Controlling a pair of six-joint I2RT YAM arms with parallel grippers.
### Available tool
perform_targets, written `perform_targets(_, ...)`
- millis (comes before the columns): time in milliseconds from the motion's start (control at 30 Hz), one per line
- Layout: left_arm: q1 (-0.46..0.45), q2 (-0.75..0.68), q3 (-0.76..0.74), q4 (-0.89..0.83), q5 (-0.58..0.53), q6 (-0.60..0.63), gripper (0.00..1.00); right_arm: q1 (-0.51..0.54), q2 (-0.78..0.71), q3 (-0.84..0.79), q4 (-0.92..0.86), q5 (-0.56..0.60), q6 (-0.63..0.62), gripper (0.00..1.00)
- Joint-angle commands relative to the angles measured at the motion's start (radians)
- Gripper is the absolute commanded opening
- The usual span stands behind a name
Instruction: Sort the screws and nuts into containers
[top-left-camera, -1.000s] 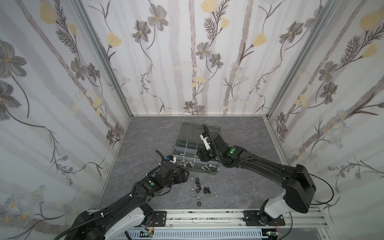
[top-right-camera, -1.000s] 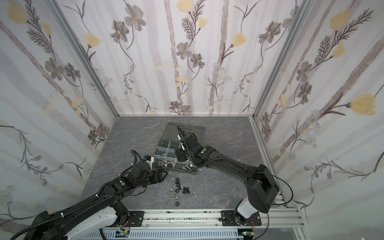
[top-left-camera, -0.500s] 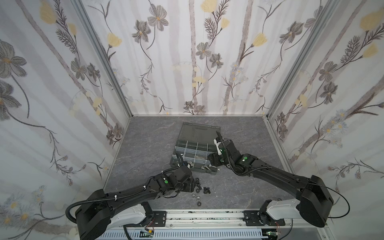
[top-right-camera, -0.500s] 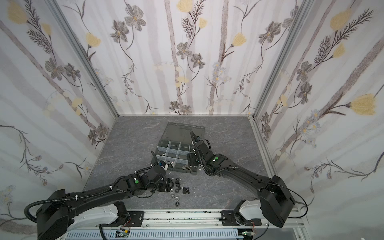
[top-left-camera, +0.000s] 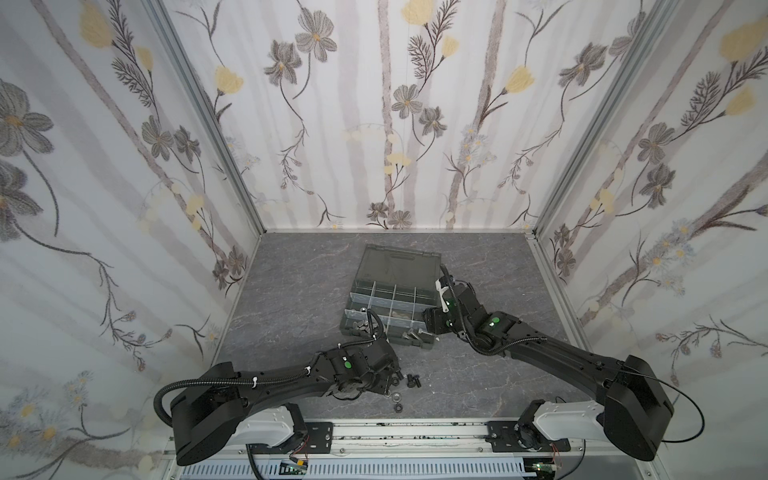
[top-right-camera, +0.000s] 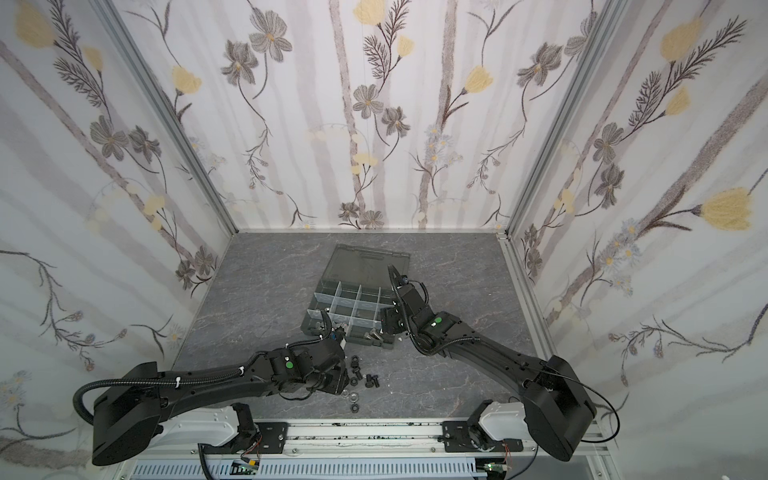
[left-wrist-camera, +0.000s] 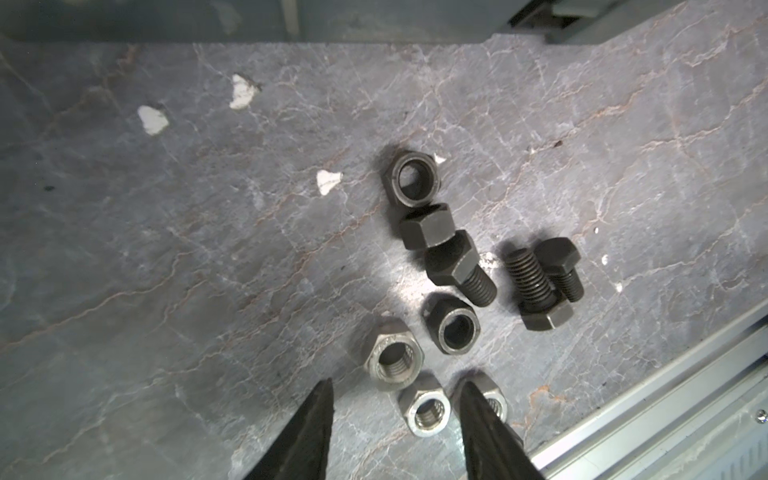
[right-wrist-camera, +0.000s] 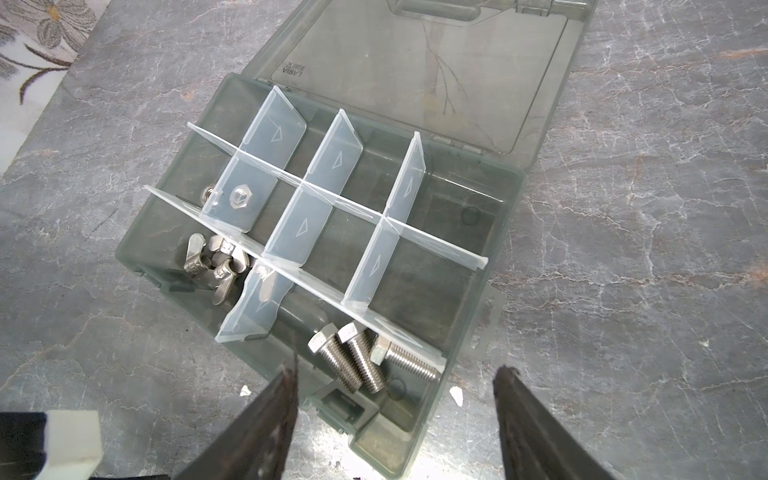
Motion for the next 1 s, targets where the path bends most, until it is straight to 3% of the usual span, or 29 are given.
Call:
perform_targets(0, -0.005, 0.028, 0.014, -0.010, -0.016, 0.015, 0.50, 0.000, -0.007, -0.005, 0.036, 0.008, 0.017, 0.74)
perform_targets(467, -0.016, 0.130, 0.055, -0.008, -0.021, 0.049, 0.43, 0.000, -0.011, -0.016, 0.039, 0.004, 0.029, 0.74)
perform_targets(967, -0.025, 0.156, 0.059, -0.008, -0.033, 0.050, 0.26, -0.001, -0.019, -0.028, 0.044, 0.007, 0.038, 0.74)
